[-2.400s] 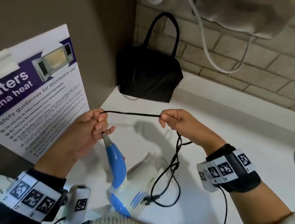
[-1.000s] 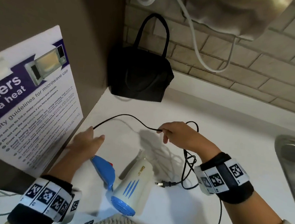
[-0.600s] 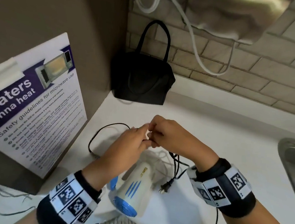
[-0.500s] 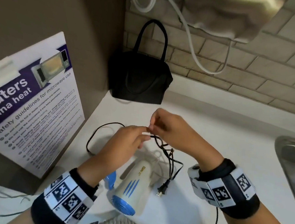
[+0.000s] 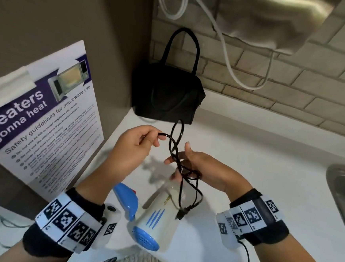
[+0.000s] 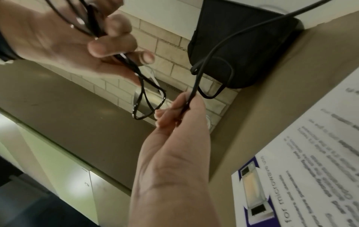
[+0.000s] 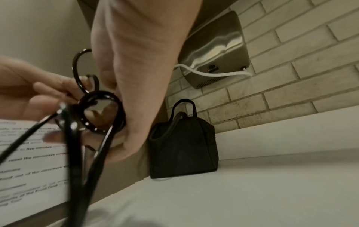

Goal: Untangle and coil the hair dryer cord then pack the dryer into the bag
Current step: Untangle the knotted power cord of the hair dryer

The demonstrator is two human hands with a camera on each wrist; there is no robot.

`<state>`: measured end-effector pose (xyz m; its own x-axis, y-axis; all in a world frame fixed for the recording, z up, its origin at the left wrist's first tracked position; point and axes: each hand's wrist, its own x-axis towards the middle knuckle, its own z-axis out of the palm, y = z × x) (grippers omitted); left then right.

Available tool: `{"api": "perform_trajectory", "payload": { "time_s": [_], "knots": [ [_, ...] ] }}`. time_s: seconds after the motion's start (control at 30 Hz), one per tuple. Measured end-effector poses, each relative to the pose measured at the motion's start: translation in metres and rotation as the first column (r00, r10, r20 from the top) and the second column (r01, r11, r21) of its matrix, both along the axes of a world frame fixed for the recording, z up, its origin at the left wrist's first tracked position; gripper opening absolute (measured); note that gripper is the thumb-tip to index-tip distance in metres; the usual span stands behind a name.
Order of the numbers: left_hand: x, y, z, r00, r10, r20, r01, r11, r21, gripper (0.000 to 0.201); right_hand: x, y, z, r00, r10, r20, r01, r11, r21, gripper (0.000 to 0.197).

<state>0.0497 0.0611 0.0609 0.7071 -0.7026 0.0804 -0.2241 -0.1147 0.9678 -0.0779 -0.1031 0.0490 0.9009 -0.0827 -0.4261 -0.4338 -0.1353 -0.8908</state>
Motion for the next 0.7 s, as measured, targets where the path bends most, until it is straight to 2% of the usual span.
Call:
{"api": "perform_trajectory", "payload": {
  "time_s": [0.13,0.27,0.43,0.57,0.63,0.7],
  "knots": [
    [0.005,0.007,0.002,0.99,0.02,-0.139,-0.018,1.0,0.019,0.024,-0.003,-0.003,0.007,0.995,-0.057,0.084,0.058,0.998,-0.012,0.038],
    [0.011,0.008,0.0,0.992,-0.094,-0.088,0.107,0.981,0.159,0.028,-0.004,-0.013,0.007,0.968,-0.2,0.154,0.209,0.977,-0.043,0.023],
    [0.026,0.01,-0.008,0.989,-0.048,-0.139,0.066,0.989,0.131,0.029,-0.007,-0.022,0.003,0.915,-0.337,0.223,0.329,0.942,0.071,0.019],
    [0.027,0.002,-0.012,0.988,0.064,-0.138,-0.049,0.992,0.114,0.024,-0.006,-0.026,0.002,0.879,-0.416,0.234,0.378,0.906,0.19,0.021],
    [0.029,0.0,-0.013,0.986,0.126,-0.112,-0.113,0.987,0.111,0.025,-0.007,-0.029,0.003,0.877,-0.414,0.245,0.361,0.903,0.233,0.024],
    [0.033,-0.002,-0.012,0.978,0.179,-0.102,-0.17,0.981,0.095,0.024,-0.008,-0.03,0.003,0.893,-0.378,0.245,0.337,0.922,0.192,0.028]
  ]
}}
